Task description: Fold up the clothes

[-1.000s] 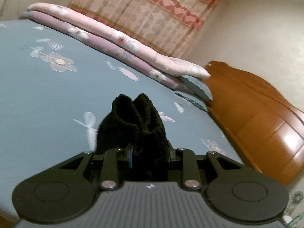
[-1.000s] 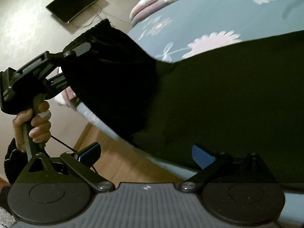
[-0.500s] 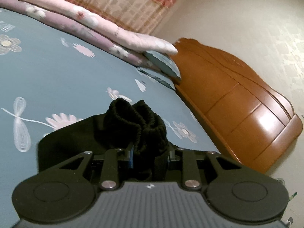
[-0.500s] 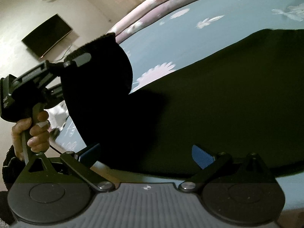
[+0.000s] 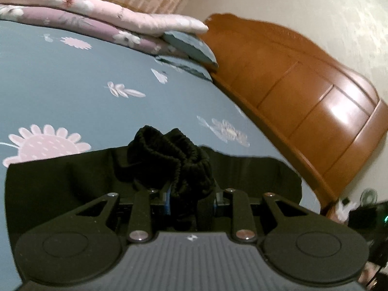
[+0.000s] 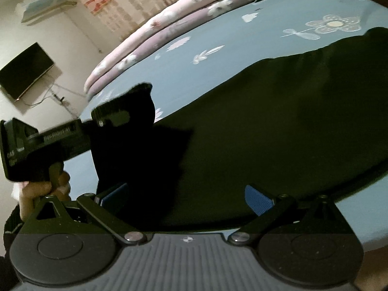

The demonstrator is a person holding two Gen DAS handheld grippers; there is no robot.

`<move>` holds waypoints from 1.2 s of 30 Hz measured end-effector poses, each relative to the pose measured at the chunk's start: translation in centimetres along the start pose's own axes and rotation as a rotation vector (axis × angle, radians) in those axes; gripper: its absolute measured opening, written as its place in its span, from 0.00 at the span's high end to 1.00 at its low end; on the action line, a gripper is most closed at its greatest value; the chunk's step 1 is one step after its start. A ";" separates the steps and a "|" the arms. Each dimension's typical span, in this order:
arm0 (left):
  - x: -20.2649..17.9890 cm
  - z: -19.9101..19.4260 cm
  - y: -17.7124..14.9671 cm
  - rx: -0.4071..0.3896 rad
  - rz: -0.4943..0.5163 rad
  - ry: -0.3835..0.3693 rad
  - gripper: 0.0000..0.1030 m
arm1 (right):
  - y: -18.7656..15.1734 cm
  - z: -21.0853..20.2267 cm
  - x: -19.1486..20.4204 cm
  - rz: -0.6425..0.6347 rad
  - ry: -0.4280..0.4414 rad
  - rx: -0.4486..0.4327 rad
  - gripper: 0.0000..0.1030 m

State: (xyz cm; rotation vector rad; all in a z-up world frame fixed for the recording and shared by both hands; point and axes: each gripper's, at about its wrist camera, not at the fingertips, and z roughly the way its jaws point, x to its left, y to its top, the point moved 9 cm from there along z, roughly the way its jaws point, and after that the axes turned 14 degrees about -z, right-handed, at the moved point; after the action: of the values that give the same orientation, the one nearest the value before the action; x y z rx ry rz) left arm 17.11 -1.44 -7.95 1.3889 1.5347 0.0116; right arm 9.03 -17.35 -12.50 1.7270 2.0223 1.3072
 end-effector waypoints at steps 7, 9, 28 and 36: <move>-1.1 2.4 -2.9 0.059 0.121 0.040 0.73 | -0.3 -0.7 -1.1 0.007 -0.048 0.003 0.00; -1.0 2.9 -3.6 0.093 0.132 0.033 0.65 | -0.3 -0.8 -1.1 0.004 -0.061 0.003 0.00; 5.1 -7.1 -0.3 -0.051 0.195 0.186 0.46 | -0.2 0.4 -1.2 0.010 -0.048 0.001 0.00; 5.3 -7.5 -5.2 0.043 0.292 0.137 0.46 | 0.4 2.2 0.7 -0.047 -0.002 -0.009 0.01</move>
State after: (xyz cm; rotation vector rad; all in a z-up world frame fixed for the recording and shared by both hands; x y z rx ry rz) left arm 9.38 5.17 -10.84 1.6646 1.4365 0.2596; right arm 10.50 -15.67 -13.29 1.6652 2.0403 1.2978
